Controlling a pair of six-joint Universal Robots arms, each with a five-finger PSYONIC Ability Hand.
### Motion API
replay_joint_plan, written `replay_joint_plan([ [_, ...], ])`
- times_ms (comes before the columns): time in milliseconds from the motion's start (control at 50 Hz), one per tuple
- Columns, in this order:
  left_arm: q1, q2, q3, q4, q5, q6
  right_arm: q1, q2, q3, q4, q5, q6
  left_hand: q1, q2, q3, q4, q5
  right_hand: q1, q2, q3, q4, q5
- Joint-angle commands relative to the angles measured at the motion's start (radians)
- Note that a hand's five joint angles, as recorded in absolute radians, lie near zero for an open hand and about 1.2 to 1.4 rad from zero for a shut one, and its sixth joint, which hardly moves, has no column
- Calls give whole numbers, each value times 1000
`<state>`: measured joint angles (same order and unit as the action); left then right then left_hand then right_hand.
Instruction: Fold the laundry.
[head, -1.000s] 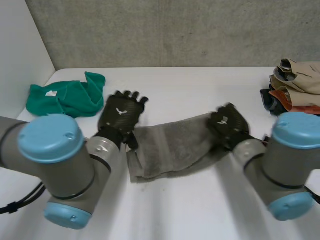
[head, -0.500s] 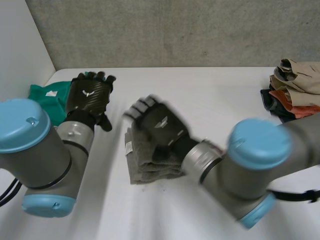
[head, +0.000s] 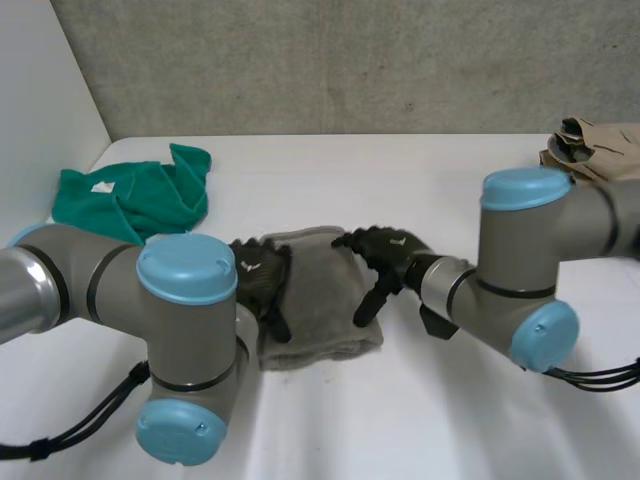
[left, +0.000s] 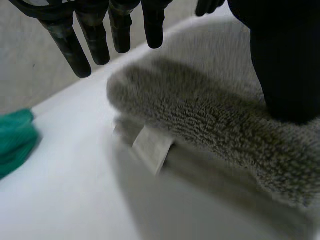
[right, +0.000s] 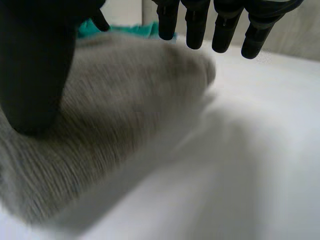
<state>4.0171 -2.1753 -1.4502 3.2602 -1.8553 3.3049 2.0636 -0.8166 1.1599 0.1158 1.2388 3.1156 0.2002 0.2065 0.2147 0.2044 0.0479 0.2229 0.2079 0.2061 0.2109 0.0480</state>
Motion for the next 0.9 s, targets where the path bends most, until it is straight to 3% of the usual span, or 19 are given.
replay_joint_plan([
  [20,11,-14,-27,-7,-28,175,39,62,-31,4,77,-165,43,36,28,38,20,-48,-33,-32,-36,-48],
  [140,5,9,-19,3,-19,197,70,-13,-11,2,140,-279,28,22,14,24,6,-23,-8,-7,-11,-23],
  [280,22,152,31,16,112,193,105,-194,174,-161,175,-316,19,13,5,15,-3,-29,-14,-12,-17,-29],
  [360,51,206,62,19,243,180,154,-271,328,-301,218,-318,28,22,13,24,6,-29,-14,-13,-17,-29],
  [420,63,227,102,-3,422,144,199,-294,437,-373,229,-328,31,25,16,27,9,-29,-14,-13,-17,-29],
  [440,68,230,114,-23,497,121,219,-294,479,-399,232,-336,31,25,16,27,9,-32,-17,-15,-20,-32],
  [520,101,233,160,-111,666,53,253,-271,546,-488,234,-339,37,31,22,33,15,-35,-20,-18,-23,-35],
  [580,126,226,200,-174,744,24,265,-212,552,-576,238,-345,37,31,22,33,15,-29,-14,-13,-17,-29],
  [740,125,215,214,-195,755,24,263,-99,500,-699,240,-409,37,31,22,33,15,12,27,28,24,12],
  [900,126,213,214,-194,749,22,260,-39,439,-722,238,-456,34,28,19,30,12,229,244,245,241,229],
])
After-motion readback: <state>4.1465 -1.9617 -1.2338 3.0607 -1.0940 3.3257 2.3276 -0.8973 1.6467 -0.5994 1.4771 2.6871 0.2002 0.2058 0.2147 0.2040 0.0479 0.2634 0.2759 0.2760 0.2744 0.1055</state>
